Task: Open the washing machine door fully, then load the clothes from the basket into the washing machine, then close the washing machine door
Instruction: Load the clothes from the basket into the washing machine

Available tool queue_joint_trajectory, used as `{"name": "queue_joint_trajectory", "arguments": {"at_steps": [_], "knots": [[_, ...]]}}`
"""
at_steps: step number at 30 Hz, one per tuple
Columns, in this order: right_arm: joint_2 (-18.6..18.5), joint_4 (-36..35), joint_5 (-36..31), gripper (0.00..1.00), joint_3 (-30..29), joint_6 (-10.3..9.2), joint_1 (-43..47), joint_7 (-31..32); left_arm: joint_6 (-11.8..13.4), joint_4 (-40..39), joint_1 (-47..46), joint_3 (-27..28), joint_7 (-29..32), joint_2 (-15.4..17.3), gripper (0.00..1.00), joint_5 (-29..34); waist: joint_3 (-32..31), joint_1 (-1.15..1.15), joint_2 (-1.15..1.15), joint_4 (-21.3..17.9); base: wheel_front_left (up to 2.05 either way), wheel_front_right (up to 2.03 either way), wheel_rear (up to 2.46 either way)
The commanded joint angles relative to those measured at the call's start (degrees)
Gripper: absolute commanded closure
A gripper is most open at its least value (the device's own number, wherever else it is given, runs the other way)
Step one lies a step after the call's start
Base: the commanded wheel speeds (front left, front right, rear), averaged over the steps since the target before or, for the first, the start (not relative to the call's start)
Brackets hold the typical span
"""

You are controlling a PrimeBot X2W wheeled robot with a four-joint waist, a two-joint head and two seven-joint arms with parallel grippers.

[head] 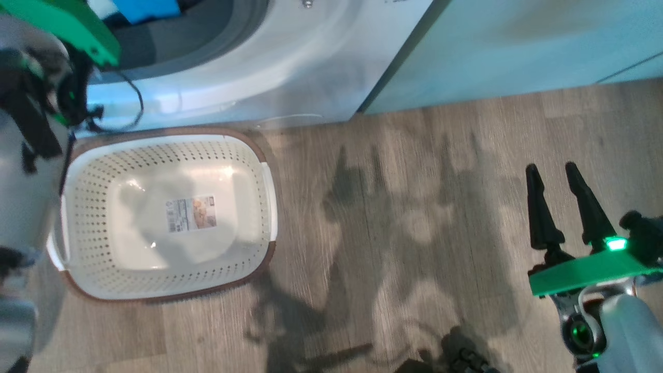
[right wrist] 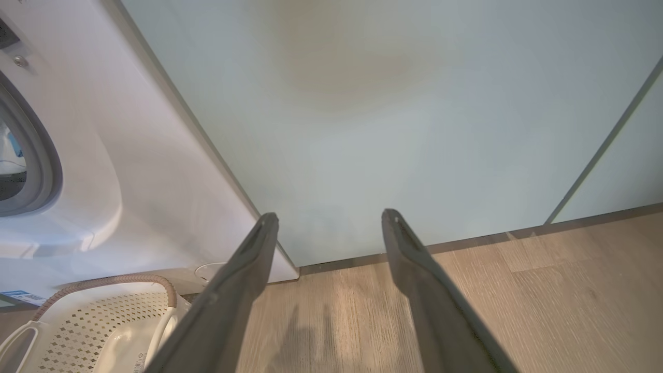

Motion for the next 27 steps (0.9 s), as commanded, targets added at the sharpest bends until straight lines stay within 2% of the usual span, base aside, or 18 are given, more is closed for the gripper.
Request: {"name": "queue_joint_trajectory", "arguments": {"at_steps": [1,10,17,21,27], "knots": [[-0.38,-1.7,0.49,0.0,1.0,0.25,-1.0,-0.38,0.79,0.1,-3.92,1.65,-0.41,2.0,1.0,0.79,1.51,0.0,0.0,-0.86,0.0,0.0,0.0],[0.32,-1.66,1.07,0.0,1.73,0.25,-3.17,-0.38,4.91,10.83,-17.05,1.63,-4.36,1.37,1.0,3.9,6.38,0.0,0.0,-2.72,0.0,0.0,0.0],[0.51,-1.67,1.23,0.0,2.33,0.25,-4.54,-0.38,5.66,14.86,-23.58,0.57,-5.77,1.16,1.0,6.86,8.87,0.0,0.0,-3.23,0.0,0.0,0.0],[0.54,-1.69,1.23,0.0,2.9,0.25,-5.28,-0.38,5.72,13.66,-26.34,1.45,-5.93,1.89,1.0,7.85,10.04,0.0,0.0,-3.39,0.0,0.0,0.0],[0.57,-1.7,1.27,0.0,2.89,0.25,-6.4,-0.38,5.86,5.68,-27.2,6.01,-5.97,3.01,1.0,10.97,11.63,0.0,0.0,-3.61,0.0,0.0,0.0]]}}
